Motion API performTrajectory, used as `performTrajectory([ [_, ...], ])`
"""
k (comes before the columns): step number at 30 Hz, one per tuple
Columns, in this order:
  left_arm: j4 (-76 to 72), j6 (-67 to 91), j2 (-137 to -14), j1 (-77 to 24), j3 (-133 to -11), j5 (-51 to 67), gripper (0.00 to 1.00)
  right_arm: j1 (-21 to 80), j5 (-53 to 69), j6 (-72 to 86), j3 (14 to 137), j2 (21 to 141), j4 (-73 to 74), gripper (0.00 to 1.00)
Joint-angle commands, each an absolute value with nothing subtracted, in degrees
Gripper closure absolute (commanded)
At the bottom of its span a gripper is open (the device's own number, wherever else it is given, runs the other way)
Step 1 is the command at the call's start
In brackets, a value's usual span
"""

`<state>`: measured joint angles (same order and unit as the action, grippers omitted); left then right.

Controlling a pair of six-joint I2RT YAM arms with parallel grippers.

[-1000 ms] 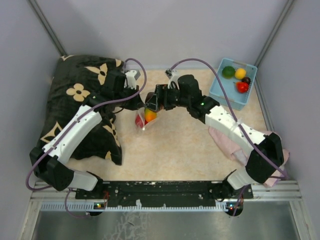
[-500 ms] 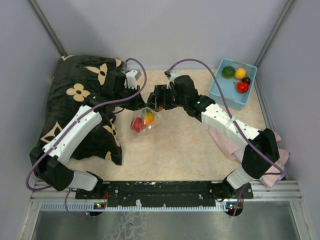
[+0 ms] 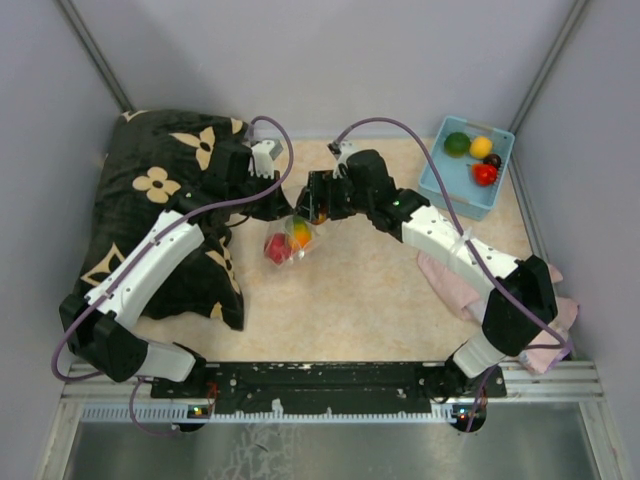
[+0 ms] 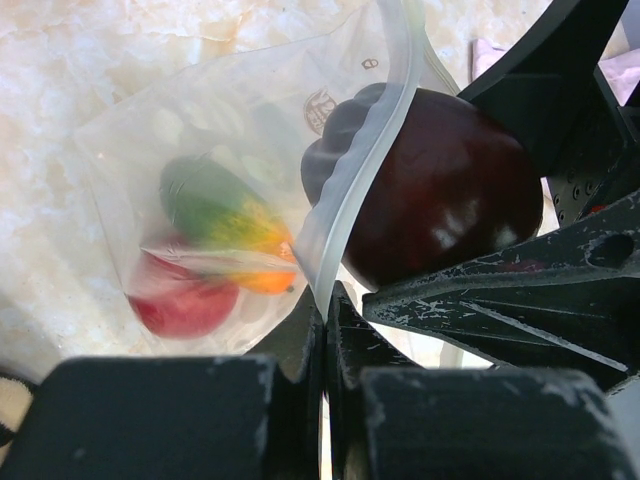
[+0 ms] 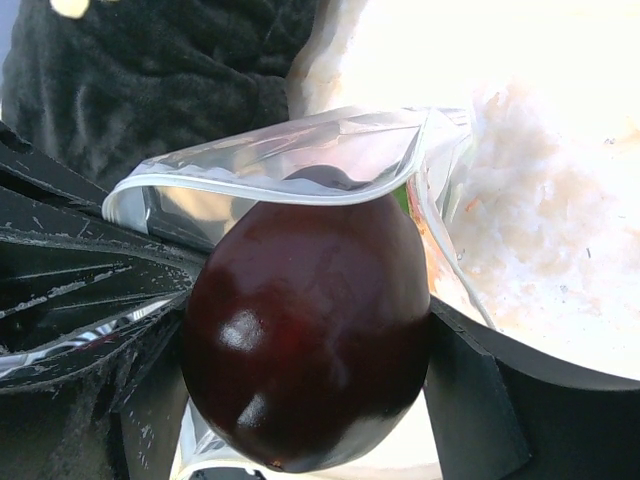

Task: Place the food in the zip-top bag and seal the zipper
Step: Place the fake fruit in the zipper food storage bag.

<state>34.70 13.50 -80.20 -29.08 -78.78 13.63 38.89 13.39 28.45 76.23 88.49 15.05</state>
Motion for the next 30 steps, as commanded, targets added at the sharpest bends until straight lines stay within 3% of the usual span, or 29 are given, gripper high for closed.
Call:
performTrajectory([
  [1, 32.8, 13.8, -78.3, -28.7, -78.2, 14.9, 1.00, 39.5, 13.8, 27.2, 79.5, 88.3, 14.1, 0.18],
  [10, 32.6, 13.9, -78.3, -28.6, -78.2, 15.4, 1.00, 39.5, 14.5, 25.9, 79.2, 86.5, 14.2, 0.08],
  [23, 32.4, 13.9, -78.2, -28.5, -78.0, 15.4, 1.00, 39.5, 13.5, 20.0, 80.4, 79.5, 19.1, 0.11],
  [30, 32.2, 13.9, -78.0, -28.4, -77.9, 15.3, 1.00, 35.7, 5.6, 15.8, 80.2, 74.9, 24.4, 0.14],
])
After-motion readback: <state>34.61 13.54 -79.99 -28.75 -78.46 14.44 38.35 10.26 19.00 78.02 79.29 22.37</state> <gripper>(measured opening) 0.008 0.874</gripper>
